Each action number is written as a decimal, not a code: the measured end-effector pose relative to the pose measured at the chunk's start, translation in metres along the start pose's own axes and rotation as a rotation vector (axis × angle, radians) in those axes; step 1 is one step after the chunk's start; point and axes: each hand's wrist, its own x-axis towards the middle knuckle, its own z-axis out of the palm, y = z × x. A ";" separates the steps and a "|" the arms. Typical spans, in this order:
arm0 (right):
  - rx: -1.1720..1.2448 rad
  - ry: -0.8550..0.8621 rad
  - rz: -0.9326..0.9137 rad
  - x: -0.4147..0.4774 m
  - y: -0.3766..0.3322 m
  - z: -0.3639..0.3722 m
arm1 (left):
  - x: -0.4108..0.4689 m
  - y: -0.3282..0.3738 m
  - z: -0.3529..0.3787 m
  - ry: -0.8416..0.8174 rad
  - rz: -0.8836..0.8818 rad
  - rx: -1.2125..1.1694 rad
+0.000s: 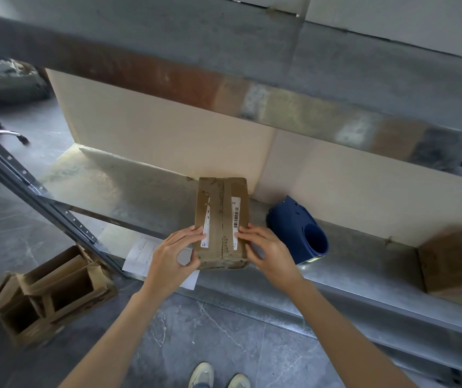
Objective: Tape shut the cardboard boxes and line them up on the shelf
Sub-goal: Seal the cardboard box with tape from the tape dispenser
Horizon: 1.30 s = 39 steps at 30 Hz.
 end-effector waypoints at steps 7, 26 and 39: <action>-0.036 0.089 0.031 0.004 -0.009 0.004 | 0.002 -0.003 0.001 -0.011 -0.021 -0.010; -0.282 0.066 -0.015 0.001 -0.019 0.012 | -0.006 0.004 0.009 0.003 -0.002 0.055; -0.184 0.162 0.069 0.002 -0.023 0.023 | -0.004 0.009 0.011 0.039 -0.041 0.048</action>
